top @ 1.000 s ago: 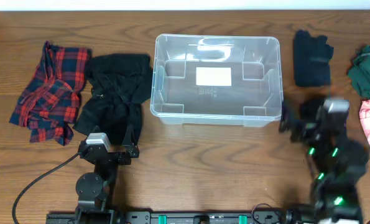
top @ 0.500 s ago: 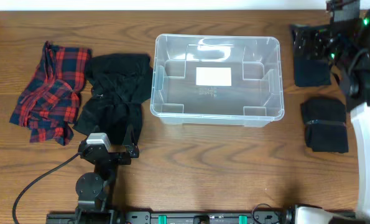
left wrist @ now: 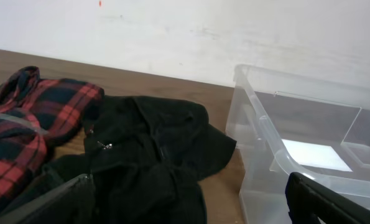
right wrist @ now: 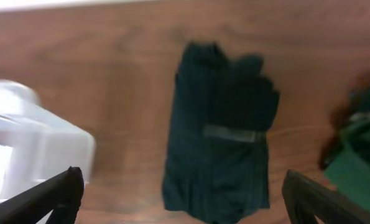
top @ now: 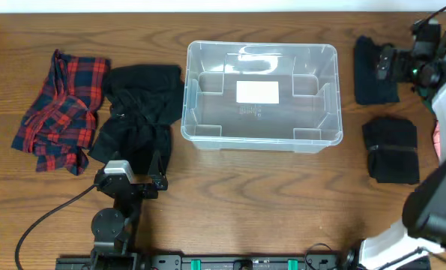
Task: Pack container
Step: 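Reach right gripper to the folded dark green cloth at top right and grasp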
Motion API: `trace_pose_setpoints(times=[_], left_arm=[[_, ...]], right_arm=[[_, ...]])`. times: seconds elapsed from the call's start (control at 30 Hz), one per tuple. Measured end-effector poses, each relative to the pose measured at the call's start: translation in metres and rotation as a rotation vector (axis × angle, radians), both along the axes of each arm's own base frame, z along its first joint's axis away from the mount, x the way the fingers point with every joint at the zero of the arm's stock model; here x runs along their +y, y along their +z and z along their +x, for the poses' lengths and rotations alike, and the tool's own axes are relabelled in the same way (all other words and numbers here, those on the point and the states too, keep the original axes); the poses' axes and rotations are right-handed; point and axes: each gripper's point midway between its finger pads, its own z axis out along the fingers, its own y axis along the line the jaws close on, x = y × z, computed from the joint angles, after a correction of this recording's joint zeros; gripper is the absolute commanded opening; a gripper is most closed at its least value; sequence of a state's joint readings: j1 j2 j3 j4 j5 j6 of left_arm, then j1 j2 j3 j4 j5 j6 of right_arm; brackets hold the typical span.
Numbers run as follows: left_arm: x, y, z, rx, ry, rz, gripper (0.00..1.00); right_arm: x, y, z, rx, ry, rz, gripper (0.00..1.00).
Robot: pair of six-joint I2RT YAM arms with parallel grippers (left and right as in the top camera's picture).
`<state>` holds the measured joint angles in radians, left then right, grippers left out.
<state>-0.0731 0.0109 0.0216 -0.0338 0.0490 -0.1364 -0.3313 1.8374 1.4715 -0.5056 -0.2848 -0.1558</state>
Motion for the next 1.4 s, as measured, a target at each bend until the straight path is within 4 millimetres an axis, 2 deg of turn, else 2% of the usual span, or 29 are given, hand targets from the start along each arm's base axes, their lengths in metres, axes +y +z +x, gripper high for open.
trace_pose_setpoints(times=[0.13, 0.27, 0.57, 0.73, 0.87, 1.0, 1.03, 1.1, 1.17, 1.23, 1.4], left_arm=[[0.000, 0.000, 0.000, 0.000, 0.000, 0.000, 0.98], [0.000, 0.000, 0.000, 0.000, 0.000, 0.000, 0.98], [0.000, 0.000, 0.000, 0.000, 0.001, 0.000, 0.98], [0.000, 0.000, 0.000, 0.000, 0.000, 0.000, 0.98], [0.000, 0.000, 0.000, 0.000, 0.000, 0.000, 0.98], [0.000, 0.000, 0.000, 0.000, 0.001, 0.000, 0.98], [0.000, 0.000, 0.000, 0.000, 0.001, 0.000, 0.98], [0.000, 0.000, 0.000, 0.000, 0.000, 0.000, 0.98], [0.000, 0.000, 0.000, 0.000, 0.000, 0.000, 0.98], [0.000, 0.000, 0.000, 0.000, 0.001, 0.000, 0.98], [0.000, 0.000, 0.000, 0.000, 0.000, 0.000, 0.98]], right_arm=[[-0.007, -0.040, 0.007, 0.060, 0.002, -0.017, 0.99], [-0.019, -0.066, 0.007, 0.113, -0.030, -0.062, 0.99], [-0.034, -0.083, 0.007, 0.146, -0.115, -0.068, 0.99], [-0.042, -0.116, 0.004, 0.200, -0.180, -0.020, 0.99], [-0.041, -0.139, 0.005, 0.224, -0.198, 0.012, 0.99], [-0.040, -0.139, 0.011, 0.202, -0.206, 0.030, 0.97], [-0.040, -0.138, 0.012, 0.195, -0.209, 0.033, 0.95], [-0.040, -0.137, 0.013, 0.191, -0.213, 0.038, 0.82], [-0.040, -0.137, 0.014, 0.186, -0.216, 0.045, 0.64], [-0.039, -0.137, 0.014, 0.187, -0.219, 0.053, 0.54], [-0.037, -0.138, 0.012, 0.199, -0.225, 0.071, 0.43]])
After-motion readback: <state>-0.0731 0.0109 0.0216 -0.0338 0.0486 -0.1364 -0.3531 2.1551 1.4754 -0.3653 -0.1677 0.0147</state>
